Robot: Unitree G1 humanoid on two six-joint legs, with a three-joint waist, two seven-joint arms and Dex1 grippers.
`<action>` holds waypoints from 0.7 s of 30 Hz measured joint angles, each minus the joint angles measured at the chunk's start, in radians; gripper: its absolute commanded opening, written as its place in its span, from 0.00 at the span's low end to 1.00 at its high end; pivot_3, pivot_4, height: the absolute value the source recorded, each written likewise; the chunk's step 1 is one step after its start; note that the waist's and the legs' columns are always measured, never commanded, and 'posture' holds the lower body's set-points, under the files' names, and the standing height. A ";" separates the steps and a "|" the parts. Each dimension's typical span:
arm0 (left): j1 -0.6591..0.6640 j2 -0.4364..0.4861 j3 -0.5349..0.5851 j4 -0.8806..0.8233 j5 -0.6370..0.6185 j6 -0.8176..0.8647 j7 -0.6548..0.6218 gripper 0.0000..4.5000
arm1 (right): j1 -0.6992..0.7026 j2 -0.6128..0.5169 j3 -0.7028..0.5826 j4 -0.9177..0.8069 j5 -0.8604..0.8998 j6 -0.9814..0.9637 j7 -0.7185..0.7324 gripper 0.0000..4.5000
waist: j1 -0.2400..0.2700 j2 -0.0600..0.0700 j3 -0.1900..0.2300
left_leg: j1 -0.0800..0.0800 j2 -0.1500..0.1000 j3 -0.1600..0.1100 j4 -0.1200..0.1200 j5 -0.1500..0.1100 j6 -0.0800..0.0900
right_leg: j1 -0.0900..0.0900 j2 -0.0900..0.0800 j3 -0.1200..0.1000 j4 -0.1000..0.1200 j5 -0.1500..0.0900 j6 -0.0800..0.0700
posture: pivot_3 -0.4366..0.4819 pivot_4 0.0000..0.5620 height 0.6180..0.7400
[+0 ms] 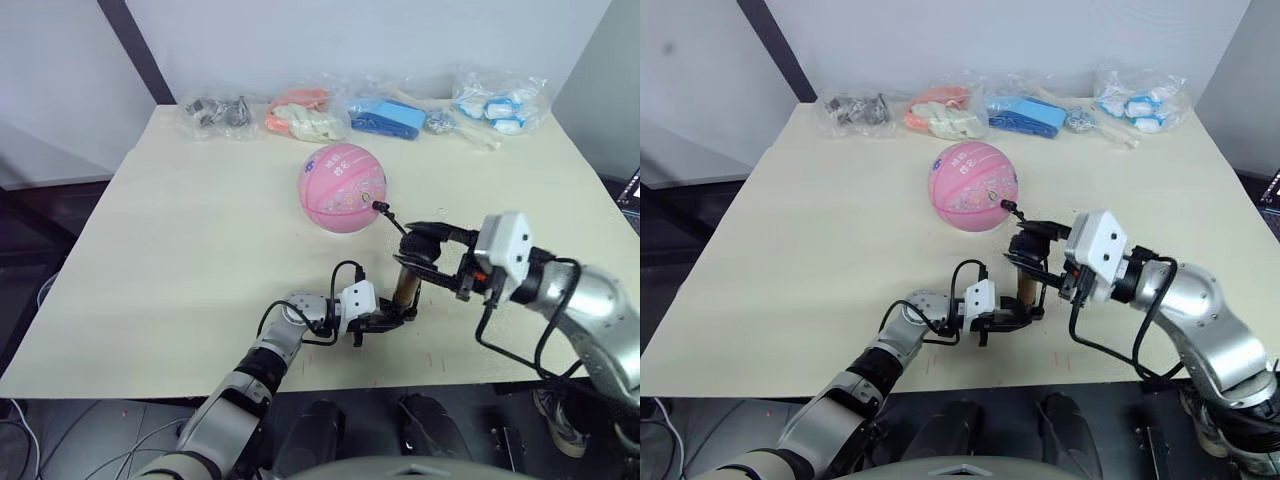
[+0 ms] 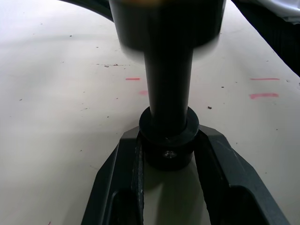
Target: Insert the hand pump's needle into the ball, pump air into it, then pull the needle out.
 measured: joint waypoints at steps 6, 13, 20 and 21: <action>0.004 0.001 0.001 0.000 0.003 0.000 0.004 0.25 | 0.060 0.044 0.048 0.092 -0.092 -0.115 0.006 0.40 | -0.002 0.000 0.000 | 0.007 0.000 0.000 -0.001 -0.001 0.001 | 0.007 0.000 0.000 -0.001 0.000 0.000 | 0.48 0.27 1.00; 0.007 0.001 0.003 -0.003 0.002 0.000 0.003 0.25 | 0.048 0.035 0.027 0.095 -0.071 -0.090 0.035 0.40 | -0.004 0.000 0.000 | 0.008 0.000 0.000 -0.001 -0.001 0.001 | 0.008 0.000 0.001 -0.001 0.000 0.000 | 0.48 0.27 1.00; 0.015 0.001 0.001 -0.011 -0.006 -0.001 -0.008 0.25 | -0.043 -0.023 -0.041 0.021 0.050 0.094 0.052 0.40 | -0.003 0.002 0.002 | 0.006 0.000 0.000 -0.001 -0.001 0.002 | 0.007 0.000 0.001 -0.001 0.000 0.000 | 0.48 0.27 1.00; 0.015 0.001 0.002 -0.011 -0.006 -0.001 -0.010 0.25 | -0.065 -0.028 -0.060 0.005 0.077 0.118 0.053 0.40 | -0.003 0.002 0.002 | 0.006 0.000 -0.001 -0.001 -0.002 0.003 | 0.007 0.000 0.000 -0.001 0.000 0.000 | 0.48 0.27 1.00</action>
